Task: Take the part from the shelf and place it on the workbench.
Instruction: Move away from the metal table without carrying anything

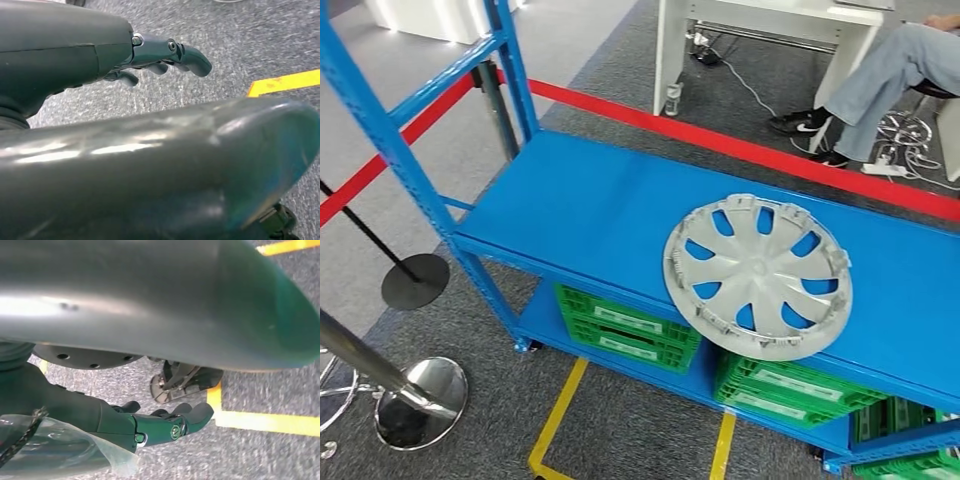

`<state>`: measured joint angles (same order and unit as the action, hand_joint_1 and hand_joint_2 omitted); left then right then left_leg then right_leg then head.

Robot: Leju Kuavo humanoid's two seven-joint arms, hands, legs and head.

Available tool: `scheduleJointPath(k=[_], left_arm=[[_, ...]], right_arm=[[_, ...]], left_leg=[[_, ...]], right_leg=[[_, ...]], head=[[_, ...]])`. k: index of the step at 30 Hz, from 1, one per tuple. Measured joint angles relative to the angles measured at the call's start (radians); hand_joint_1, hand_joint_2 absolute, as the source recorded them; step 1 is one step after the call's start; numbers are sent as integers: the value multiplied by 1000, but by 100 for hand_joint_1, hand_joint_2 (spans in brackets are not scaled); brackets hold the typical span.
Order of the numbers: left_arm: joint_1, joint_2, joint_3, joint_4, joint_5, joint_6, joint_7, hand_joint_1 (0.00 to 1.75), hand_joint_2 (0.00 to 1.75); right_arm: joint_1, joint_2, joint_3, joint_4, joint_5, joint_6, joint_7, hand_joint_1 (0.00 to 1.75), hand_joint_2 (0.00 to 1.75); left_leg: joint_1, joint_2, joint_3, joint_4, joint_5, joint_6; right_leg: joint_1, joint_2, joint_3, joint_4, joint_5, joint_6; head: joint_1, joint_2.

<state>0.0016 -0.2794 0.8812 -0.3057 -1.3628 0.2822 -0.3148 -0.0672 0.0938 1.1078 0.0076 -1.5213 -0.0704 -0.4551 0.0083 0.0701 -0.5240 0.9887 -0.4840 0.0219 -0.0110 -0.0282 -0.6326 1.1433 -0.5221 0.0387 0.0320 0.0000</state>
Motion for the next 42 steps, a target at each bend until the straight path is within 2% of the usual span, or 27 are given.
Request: scheduleJointPath(k=[2, 3, 5, 6, 8, 10, 12, 13, 14, 15, 17, 18, 20, 21, 22, 24, 26, 27, 29, 31, 33, 34, 36, 37, 38, 40, 42], left_arm=[[0, 0, 0, -1, 0, -1, -1, 0, 0], [0, 0, 0, -1, 0, -1, -1, 0, 0], [-1, 1, 1, -2, 0, -1, -2, 0, 0], [-1, 1, 1, -3, 0, -1, -3, 0, 0], [-1, 1, 1, -5, 0, -1, -4, 0, 0], [0, 1, 2, -5, 0, -2, -4, 0, 0], [1, 2, 4, -5, 0, -3, -4, 0, 0], [1, 2, 4, -5, 0, -4, -4, 0, 0], [1, 2, 4, -5, 0, -5, -4, 0, 0], [1, 2, 4, -5, 0, -5, -4, 0, 0], [1, 2, 4, -5, 0, -5, -5, 0, 0], [2, 3, 5, -5, 0, -5, -5, 0, 0], [0, 3, 5, -6, 0, -5, -5, 0, 0], [-1, 1, 6, -6, -1, -5, -6, 0, 0], [-2, 0, 6, -7, -1, -5, -6, 0, 0], [-2, -2, 6, -8, -1, -5, -6, 0, 0], [0, -2, 6, -8, -1, -6, -6, 0, 0], [1, -2, 7, -8, -1, -6, -6, 0, 0], [1, -2, 9, -8, -1, -6, -6, 0, 0], [1, -2, 10, -8, -2, -6, -6, 0, 0], [0, -2, 11, -8, -4, -6, -6, 0, 0], [0, -2, 11, -8, -6, -4, -6, 0, 44], [-2, 0, 12, -9, -9, 1, -6, 0, 131], [-2, 1, 12, -9, -10, 3, -5, 0, 175], [-2, 1, 12, -9, -11, 5, -3, 0, 175], [-2, 1, 13, -9, -11, 7, 2, 0, 175], [-2, 2, 11, -9, -3, 5, 18, 0, 175]], right_arm=[[-4, 0, 0, 0, 0, 0, 0, 0, 0], [-6, 0, 0, 0, 0, 0, 0, 0, 0], [-5, 0, 0, 0, 0, 0, 0, 0, 0], [-2, 0, 0, 0, 0, 0, 0, 0, 0], [0, 0, 0, 0, 0, 0, 0, 0, 0], [-3, 0, 0, 0, 0, 0, 0, 0, 0], [-4, 0, 0, 0, 0, 1, 0, 0, 0], [-3, 0, 0, 0, 0, 1, 0, 0, 0], [-2, 0, 0, 0, 0, 0, 0, 0, 0], [-1, 0, 0, 0, 0, 0, 0, 0, 0], [-2, 1, 0, 0, 0, 0, 0, 0, 0], [-3, 2, 0, 0, 0, 0, 0, 0, 0], [-3, 3, 0, 0, 0, 1, 0, 0, 0], [-2, 3, 0, 0, 0, 1, 0, 0, 0], [0, 3, 0, 0, 0, 0, 0, 0, 0], [0, 2, 0, 0, 0, 0, 0, 0, 0], [-5, 2, 0, 0, 0, 1, 0, 0, 0], [-6, 2, 0, 0, 0, 1, 0, 0, 0], [-3, 2, 0, 0, 0, 0, 0, 0, 0], [-1, 2, 0, 0, 0, 0, 0, 0, 0], [-3, 2, 0, 0, 0, -2, 0, 0, 0], [-3, 2, 0, 0, 0, -5, 0, 0, 0], [-1, 2, -1, 0, 0, -16, 6, 0, 0], [0, 2, -1, 0, 0, -23, 10, 0, 44], [0, 2, -1, 0, 0, -29, 13, 0, 87], [-1, 2, 0, 0, 0, -37, 14, 0, 175], [-2, 2, -6, 0, 2, -42, 25, 0, 175]], left_leg=[[-6, 19, 3, 3, -6, -10], [-10, 28, 5, 5, -8, -15], [-11, 44, 9, 6, -11, -24], [-9, 36, 11, 10, -17, -30], [-5, -4, 2, 40, -45, -40], [-2, -46, -38, 132, -99, -44], [-2, -60, -98, 258, -149, -44], [-2, -62, -118, 295, -153, -42], [-3, -64, -122, 295, -136, -38], [-4, -69, -107, 257, -102, -32], [-6, -105, -52, 124, -25, -14], [-6, -127, -30, 68, -3, -6], [-8, -149, -13, 23, 2, 2], [-8, -141, -11, 14, 3, 2], [-7, -130, -9, 7, 6, 3], [-2, -105, -3, -9, 13, 6], [-1, -76, -2, -14, 14, 9], [-2, -61, -2, -13, 14, 9], [-2, -34, -3, -13, 12, 7], [-1, -13, 1, -12, 8, 2], [-4, 1, 4, -7, 2, -9], [-7, 4, 4, -4, -2, -13], [-10, 7, 5, 1, -3, -4], [-11, 6, 5, 1, -2, 4], [-11, 6, 6, 0, 0, 10], [-9, 6, 7, -4, 2, 10], [-7, 6, 7, -7, 4, 3]], right_leg=[[5, -37, 67, -115, 32, -9], [8, -46, 81, -140, 33, -16], [9, -28, 80, -143, 33, -31], [8, -18, 79, -143, 34, -38], [4, -2, 80, -146, 38, -49], [4, 15, 78, -146, 41, -56], [7, 39, 77, -145, 43, -60], [8, 53, 77, -145, 43, -61], [10, 66, 78, -145, 43, -62], [12, 81, 80, -145, 43, -62], [16, 107, 83, -144, 43, -61], [16, 119, 82, -143, 43, -58], [12, 139, 72, -141, 47, -47], [10, 149, 65, -143, 49, -40], [9, 146, 60, -141, 49, -34], [11, 104, 35, -102, 20, -24], [8, 51, -21, 15, -44, -13], [5, 41, -54, 81, -72, -7], [-1, 32, -78, 135, -78, 3], [-6, 16, -21, 34, -18, 8], [-6, -5, 58, -102, 25, 2], [-5, -11, 81, -139, 32, -4], [-5, -9, 92, -154, 35, -12], [-4, -9, 92, -154, 35, -13], [-3, -10, 92, -154, 35, -13], [0, -10, 92, -153, 33, -18], [3, -10, 92, -153, 31, -23]], head=[[1, 0], [1, 0], [-1, 0], [-2, 0], [-5, 0], [-7, 0], [-7, 0], [-7, 0], [-7, 0], [-7, 0], [-6, 0], [-6, 0], [-8, 0], [-10, 0], [-11, 0], [-5, 0], [1, 0], [1, 0], [1, 0], [1, 0], [1, 0], [0, 0], [-3, 0], [-3, 0], [-3, 0], [-3, 0], [-3, 0]])
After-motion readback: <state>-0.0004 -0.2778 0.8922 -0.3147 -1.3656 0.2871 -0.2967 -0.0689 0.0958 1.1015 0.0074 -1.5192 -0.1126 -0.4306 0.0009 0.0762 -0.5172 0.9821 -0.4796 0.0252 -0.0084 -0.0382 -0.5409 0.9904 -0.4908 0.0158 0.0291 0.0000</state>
